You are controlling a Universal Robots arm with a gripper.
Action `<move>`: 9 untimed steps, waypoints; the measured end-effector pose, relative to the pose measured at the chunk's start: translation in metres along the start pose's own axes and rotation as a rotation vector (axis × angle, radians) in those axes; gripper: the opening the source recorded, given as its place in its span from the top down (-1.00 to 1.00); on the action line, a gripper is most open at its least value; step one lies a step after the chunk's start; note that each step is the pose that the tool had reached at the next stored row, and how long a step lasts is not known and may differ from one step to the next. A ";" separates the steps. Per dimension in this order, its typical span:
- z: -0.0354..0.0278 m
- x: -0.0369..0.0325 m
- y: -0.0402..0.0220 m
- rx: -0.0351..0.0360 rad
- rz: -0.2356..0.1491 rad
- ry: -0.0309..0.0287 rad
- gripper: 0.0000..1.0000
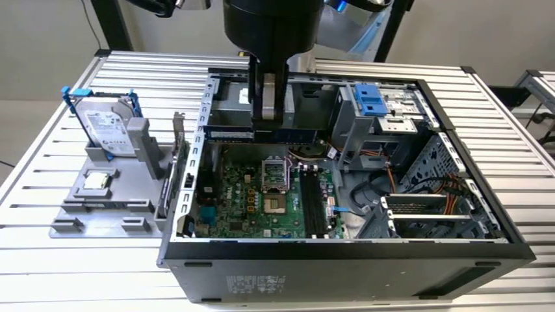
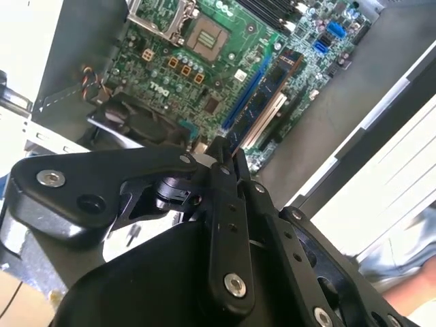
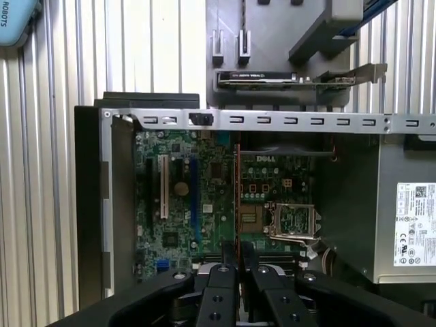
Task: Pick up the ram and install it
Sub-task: 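Pick up the ram and move it above insertion slot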
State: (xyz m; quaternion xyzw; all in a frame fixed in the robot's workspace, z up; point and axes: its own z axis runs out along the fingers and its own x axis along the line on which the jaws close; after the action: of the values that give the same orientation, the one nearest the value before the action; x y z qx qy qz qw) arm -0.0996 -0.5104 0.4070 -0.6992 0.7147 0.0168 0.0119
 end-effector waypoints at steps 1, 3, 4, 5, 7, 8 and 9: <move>0.0000 0.0000 -0.0013 0.0000 0.000 0.0000 1.00; -0.0001 -0.0001 -0.0039 0.0000 0.000 0.0000 1.00; 0.0000 -0.0001 -0.0053 0.0000 0.000 0.0000 1.00; 0.0000 -0.0001 -0.0066 0.0000 0.000 0.0000 1.00; 0.0000 -0.0002 -0.0094 0.0000 0.000 0.0000 1.00; -0.0001 -0.0002 -0.0108 0.0000 0.000 0.0000 1.00; -0.0001 -0.0003 -0.0124 0.0000 0.000 0.0000 1.00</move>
State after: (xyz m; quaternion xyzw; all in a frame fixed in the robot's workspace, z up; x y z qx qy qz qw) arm -0.0872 -0.5104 0.4070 -0.6992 0.7146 0.0168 0.0119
